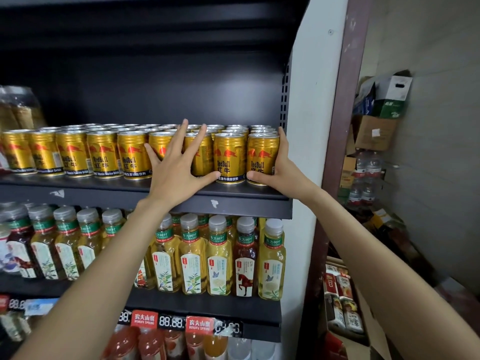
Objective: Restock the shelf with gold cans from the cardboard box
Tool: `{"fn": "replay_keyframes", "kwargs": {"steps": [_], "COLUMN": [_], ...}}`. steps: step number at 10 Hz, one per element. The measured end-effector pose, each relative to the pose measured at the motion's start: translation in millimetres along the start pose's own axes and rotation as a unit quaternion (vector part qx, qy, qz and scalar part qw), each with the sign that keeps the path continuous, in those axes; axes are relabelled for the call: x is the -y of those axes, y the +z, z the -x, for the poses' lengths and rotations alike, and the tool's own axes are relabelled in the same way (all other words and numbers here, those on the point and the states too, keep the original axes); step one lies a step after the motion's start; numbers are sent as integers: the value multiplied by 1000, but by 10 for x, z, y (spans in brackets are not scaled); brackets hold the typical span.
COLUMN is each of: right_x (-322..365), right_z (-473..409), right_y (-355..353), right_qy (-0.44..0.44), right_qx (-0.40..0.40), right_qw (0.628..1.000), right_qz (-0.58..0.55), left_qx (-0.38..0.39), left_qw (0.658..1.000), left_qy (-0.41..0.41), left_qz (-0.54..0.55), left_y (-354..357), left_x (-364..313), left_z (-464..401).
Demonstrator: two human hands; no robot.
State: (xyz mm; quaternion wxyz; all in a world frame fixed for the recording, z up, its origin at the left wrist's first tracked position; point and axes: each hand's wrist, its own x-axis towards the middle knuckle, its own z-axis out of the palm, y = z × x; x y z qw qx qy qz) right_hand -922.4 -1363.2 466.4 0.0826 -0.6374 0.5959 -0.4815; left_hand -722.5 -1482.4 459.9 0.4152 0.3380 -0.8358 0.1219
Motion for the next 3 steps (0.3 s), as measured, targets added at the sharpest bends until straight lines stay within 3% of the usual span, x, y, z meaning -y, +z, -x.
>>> {"fn": "replay_keyframes", "kwargs": {"steps": [1,2,3], "right_x": [89,224,418], "right_z": [90,213,373], "right_y": [-38,-83,4], "right_qy": [21,25,-31], "right_qx": [-22,-105,-212], "right_qw": [999,994,973], "right_qz": [-35,30,91], "left_qx": [4,-30,-116], "left_qw": [1000,997,984], "left_qy": [9,13,-15], "left_qz": [16,66,134], "left_y": [-16,-94,-188], "left_x": [11,38,55], "left_z": [3,56,175]}}
